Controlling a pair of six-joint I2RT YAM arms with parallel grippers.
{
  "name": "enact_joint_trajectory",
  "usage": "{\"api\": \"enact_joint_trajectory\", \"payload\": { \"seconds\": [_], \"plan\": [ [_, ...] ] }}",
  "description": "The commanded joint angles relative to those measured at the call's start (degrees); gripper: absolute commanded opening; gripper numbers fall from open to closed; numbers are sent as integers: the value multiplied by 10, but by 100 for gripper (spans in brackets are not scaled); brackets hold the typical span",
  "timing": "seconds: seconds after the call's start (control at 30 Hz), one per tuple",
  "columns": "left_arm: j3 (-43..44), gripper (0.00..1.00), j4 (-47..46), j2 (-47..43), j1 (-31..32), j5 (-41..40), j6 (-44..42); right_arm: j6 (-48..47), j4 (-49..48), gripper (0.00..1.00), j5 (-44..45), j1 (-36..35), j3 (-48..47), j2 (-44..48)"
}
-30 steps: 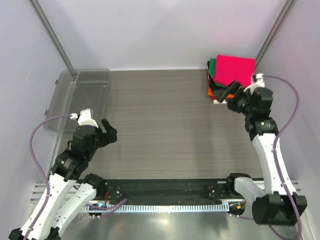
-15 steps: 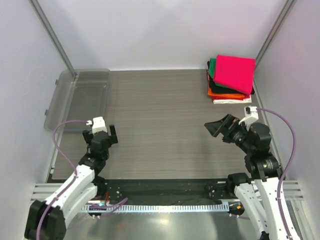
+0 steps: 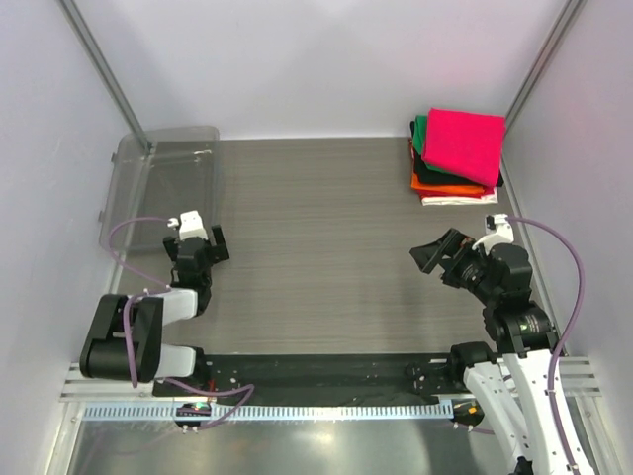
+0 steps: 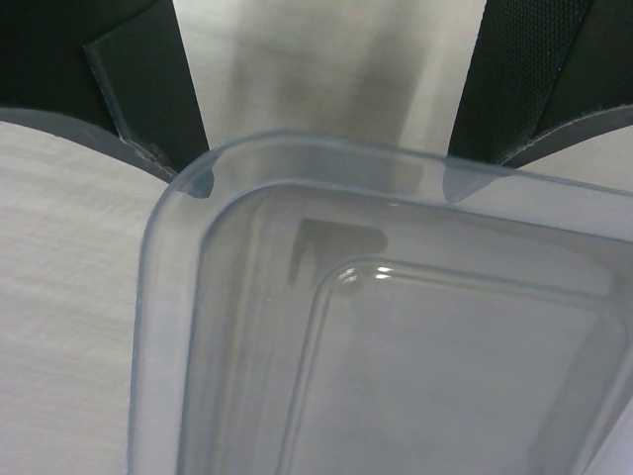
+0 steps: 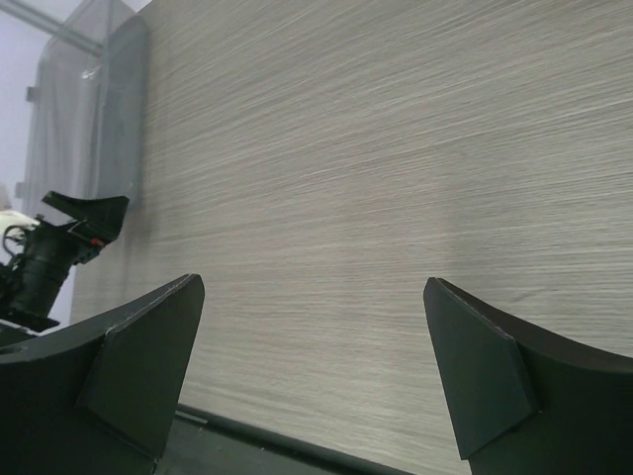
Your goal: Fold and stack the t-shirts
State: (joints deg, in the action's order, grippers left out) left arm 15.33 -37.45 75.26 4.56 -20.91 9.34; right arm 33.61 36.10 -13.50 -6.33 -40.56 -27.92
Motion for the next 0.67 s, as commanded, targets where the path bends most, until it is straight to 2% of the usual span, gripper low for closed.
{"api": "enact_joint_trajectory", "payload": {
  "seconds": [0.0, 0.13, 0.3, 0.63],
  "plan": [
    [28, 97, -152, 53, -5, 42, -25, -13, -5, 100, 61, -4, -13, -5],
    [19, 94, -207, 96, -6, 71, -35, -14, -30, 100, 101, -4, -8, -30],
    [19, 99, -208, 96, -7, 73, -35, -9, -97, 100, 152, -3, 31, -64],
    [15, 100, -221, 100, -7, 72, -35, 1, -196, 100, 227, -4, 62, -154]
  ]
}}
